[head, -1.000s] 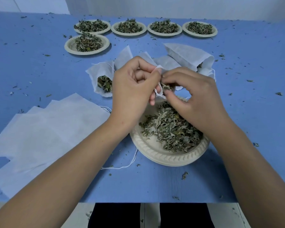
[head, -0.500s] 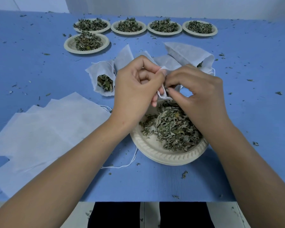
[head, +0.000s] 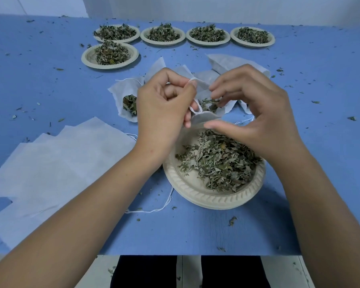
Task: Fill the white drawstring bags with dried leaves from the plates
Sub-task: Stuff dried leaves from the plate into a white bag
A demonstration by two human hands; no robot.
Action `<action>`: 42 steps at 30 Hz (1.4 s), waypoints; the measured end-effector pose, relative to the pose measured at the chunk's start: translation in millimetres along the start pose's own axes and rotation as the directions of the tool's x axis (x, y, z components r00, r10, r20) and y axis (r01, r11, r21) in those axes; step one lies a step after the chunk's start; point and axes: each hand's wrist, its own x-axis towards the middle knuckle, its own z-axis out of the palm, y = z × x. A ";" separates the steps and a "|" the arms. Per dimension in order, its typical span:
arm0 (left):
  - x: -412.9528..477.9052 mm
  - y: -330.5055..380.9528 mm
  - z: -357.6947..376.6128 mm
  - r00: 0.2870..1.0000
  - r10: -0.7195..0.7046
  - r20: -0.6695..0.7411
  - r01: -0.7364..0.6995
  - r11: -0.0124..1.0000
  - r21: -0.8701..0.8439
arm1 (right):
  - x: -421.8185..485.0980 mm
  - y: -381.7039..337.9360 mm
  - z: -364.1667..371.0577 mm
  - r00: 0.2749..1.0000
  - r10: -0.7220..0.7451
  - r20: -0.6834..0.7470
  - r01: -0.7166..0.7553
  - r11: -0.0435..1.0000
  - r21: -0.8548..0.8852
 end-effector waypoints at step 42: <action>-0.8 2.1 -3.1 0.991 0.133 0.001 -0.133 0.988 -0.080 | -1.8 -6.5 7.1 0.988 0.085 -0.125 -0.100 0.988 -0.116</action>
